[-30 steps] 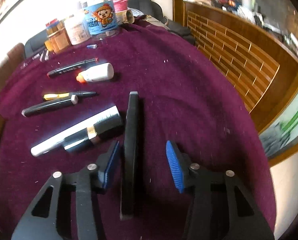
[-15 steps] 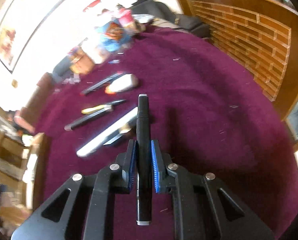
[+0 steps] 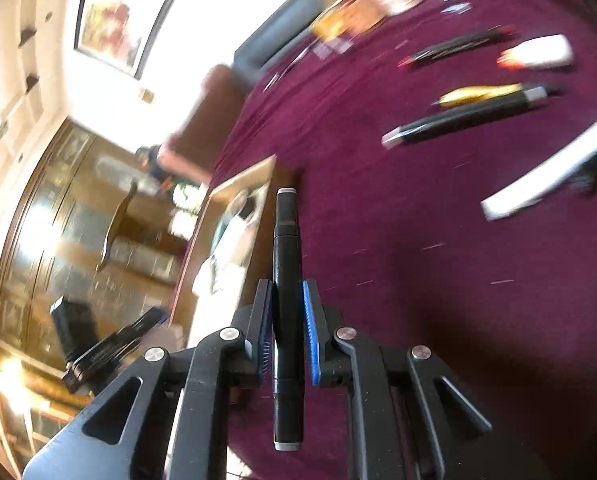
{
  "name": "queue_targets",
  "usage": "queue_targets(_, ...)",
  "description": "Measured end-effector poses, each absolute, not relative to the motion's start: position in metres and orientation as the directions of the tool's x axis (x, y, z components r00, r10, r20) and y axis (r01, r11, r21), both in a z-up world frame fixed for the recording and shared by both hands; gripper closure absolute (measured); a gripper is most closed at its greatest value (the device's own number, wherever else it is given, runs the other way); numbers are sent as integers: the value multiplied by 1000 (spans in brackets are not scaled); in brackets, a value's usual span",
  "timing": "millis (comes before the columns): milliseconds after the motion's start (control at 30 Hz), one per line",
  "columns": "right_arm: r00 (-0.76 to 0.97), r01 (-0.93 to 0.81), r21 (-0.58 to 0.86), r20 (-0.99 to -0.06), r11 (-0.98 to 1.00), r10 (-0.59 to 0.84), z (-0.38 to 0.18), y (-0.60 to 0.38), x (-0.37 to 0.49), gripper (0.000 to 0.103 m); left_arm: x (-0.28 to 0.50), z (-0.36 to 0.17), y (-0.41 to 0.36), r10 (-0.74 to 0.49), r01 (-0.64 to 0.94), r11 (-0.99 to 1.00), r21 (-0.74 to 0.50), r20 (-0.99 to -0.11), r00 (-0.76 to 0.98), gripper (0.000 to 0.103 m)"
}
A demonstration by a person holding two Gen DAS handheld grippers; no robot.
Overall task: Organize rigid objects
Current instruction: 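Release the cube into the box with left tool while right tool carries the marker there, then open the right tool to drop the black marker into the box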
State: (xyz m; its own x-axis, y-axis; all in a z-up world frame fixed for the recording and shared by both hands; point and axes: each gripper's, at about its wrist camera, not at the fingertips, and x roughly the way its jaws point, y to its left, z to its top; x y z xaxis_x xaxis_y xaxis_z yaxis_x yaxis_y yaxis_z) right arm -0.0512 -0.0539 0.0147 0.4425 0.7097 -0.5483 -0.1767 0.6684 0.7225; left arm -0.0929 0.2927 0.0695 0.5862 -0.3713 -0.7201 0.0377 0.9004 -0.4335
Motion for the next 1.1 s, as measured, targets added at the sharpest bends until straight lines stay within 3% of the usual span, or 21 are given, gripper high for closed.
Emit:
queue_targets(333, 326, -221, 696, -608, 683, 724, 5, 48, -18, 90, -34, 42, 281, -343, -10, 918, -397, -806, 482, 84)
queue_targets(633, 312, -220, 611, -694, 760, 649, -8, 99, -13, 90, -23, 36, 274, -376, -8, 897, -441, -775, 508, 83)
queue_targets(767, 331, -229, 581, -708, 781, 624, -6, 105, -19, 87, -41, 48, 284, -357, 0, 903, -429, -753, 553, 64)
queue_targets(833, 339, -234, 567, -714, 790, 613, -3, 101, -22, 77, -52, 56, 289, -334, 11, 916, -401, -746, 576, 59)
queue_targets(900, 346, -243, 567, -707, 787, 617, -1, 103, -26, 76, -66, 62, 297, -308, 32, 933, -359, -747, 589, 51)
queue_targets(1000, 364, -264, 568, -690, 780, 626, 4, 95, -33, 76, -84, 66, 300, -271, 83, 957, -276, -763, 586, 49)
queue_targets(1100, 427, -264, 529, -685, 806, 590, 12, 79, -44, 64, -101, 70, 288, -224, 181, 973, -144, -779, 585, 49)
